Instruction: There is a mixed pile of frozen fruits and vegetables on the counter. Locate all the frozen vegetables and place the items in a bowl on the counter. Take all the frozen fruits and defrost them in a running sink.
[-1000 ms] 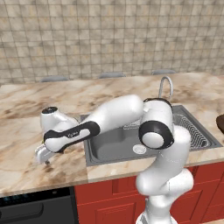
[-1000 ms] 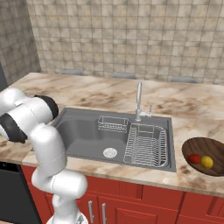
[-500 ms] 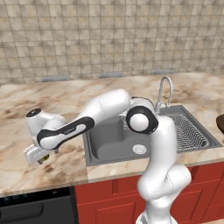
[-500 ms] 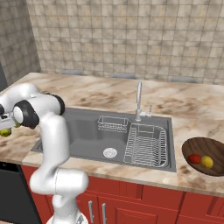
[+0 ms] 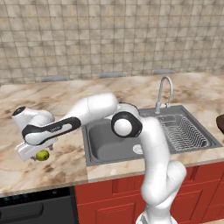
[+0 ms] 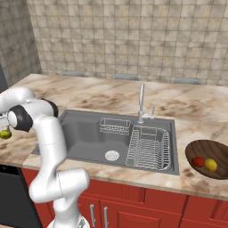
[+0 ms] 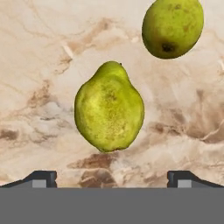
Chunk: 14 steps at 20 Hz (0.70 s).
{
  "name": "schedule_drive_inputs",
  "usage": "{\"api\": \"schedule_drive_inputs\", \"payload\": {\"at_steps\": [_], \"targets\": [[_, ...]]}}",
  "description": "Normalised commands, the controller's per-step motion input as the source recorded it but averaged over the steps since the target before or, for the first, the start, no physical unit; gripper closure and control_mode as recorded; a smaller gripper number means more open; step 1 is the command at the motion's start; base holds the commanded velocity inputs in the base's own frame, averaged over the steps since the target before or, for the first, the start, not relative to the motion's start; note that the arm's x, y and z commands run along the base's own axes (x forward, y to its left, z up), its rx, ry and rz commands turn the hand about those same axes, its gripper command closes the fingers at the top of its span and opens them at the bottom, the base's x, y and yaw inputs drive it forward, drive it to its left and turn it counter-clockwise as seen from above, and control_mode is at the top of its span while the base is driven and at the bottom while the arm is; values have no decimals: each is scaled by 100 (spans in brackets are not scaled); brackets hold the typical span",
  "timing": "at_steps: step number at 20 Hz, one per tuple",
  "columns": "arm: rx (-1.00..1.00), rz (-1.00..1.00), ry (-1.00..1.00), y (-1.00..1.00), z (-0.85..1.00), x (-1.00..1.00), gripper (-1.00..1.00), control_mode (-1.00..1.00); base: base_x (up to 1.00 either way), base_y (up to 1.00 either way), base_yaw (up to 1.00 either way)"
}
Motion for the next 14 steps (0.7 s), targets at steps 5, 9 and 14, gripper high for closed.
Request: {"api": "schedule_drive_inputs", "payload": {"at_steps": [5, 9, 14], "targets": [[2, -11, 1, -31, -31, 19, -100, -100, 0, 0, 0], [10, -13, 2, -8, -34, 41, -100, -100, 0, 0, 0], [17, -9, 0, 32, -20, 40, -100, -100, 0, 0, 0]]}}
